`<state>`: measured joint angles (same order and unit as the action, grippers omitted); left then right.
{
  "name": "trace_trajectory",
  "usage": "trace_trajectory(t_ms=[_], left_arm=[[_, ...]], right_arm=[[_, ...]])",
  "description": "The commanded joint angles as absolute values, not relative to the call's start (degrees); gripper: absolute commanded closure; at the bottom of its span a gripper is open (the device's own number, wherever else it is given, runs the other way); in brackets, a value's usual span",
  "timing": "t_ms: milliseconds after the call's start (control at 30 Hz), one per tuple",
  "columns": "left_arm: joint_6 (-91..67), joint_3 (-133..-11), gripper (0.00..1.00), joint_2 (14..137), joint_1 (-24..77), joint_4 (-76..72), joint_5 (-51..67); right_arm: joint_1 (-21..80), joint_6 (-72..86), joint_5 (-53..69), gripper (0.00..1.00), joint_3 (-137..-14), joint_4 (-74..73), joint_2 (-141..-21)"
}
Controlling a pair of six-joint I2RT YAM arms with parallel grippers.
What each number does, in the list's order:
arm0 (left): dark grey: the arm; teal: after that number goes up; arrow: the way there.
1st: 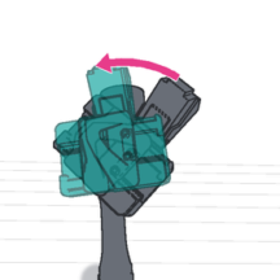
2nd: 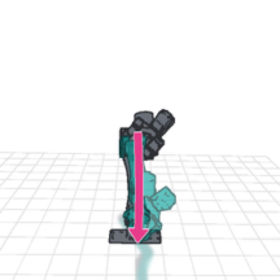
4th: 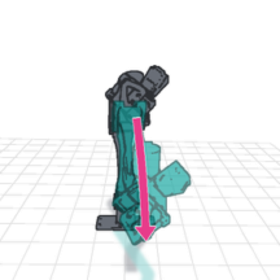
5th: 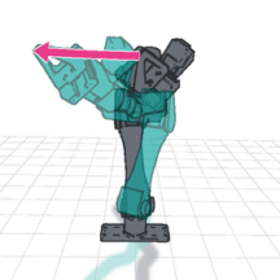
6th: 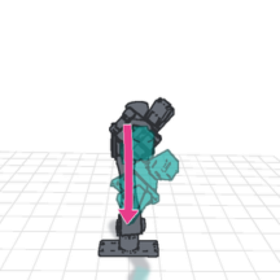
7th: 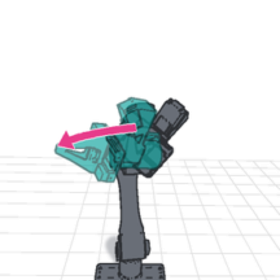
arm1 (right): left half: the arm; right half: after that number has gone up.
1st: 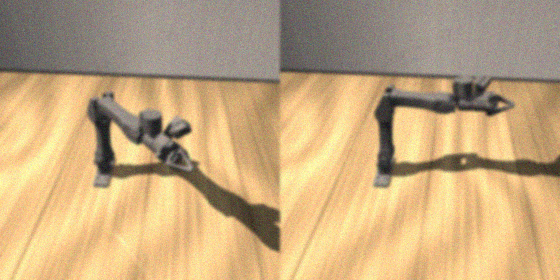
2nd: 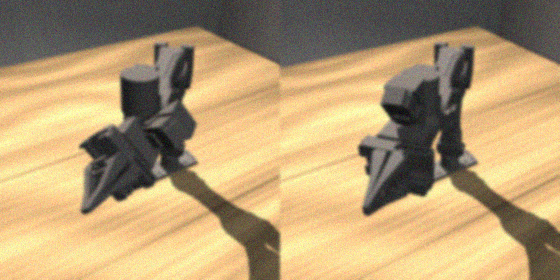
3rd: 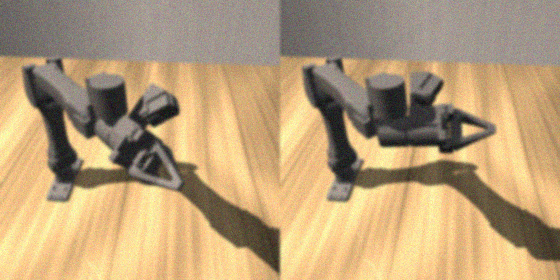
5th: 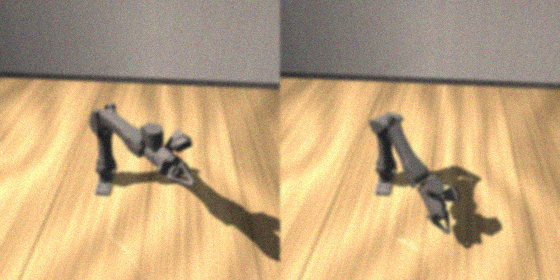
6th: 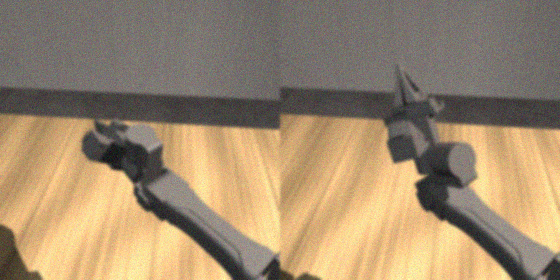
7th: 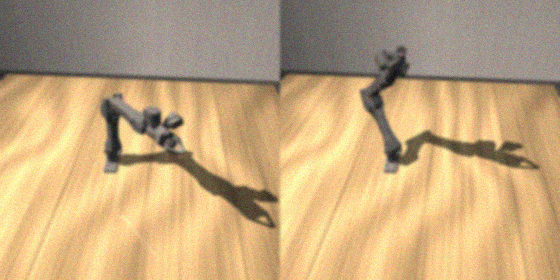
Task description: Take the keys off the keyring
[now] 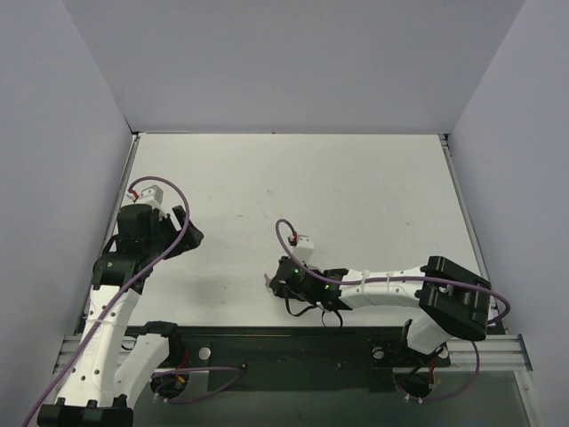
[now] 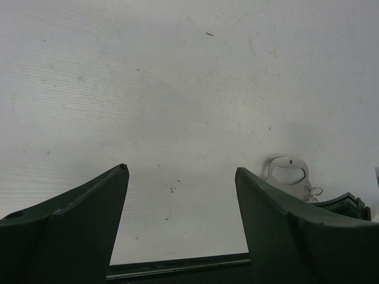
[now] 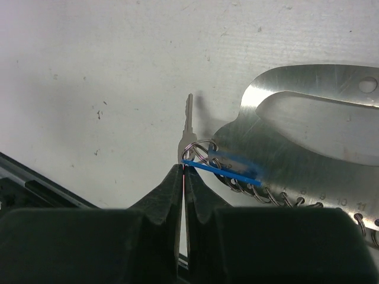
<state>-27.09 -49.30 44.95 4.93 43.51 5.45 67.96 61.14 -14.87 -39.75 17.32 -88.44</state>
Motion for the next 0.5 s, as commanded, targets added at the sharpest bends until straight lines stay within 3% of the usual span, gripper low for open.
trace_trajectory(t_ms=[0,300,467], left_arm=[[-26.19,-49.48,0.17,43.07,7.02,41.31,7.91],[-29.18,-53.52,0.16,40.61,11.51,47.19,11.77],[-30.14,-56.86,0.16,37.01,11.95,48.61,20.10]], right_arm=[[68.64,58.63,-11.17,1.00,-41.13,13.62,-84.82],[67.85,59.59,2.10,1.00,-42.63,15.91,-80.08],[66.89,59.94,4.48,1.00,-43.42,15.12,-74.72]])
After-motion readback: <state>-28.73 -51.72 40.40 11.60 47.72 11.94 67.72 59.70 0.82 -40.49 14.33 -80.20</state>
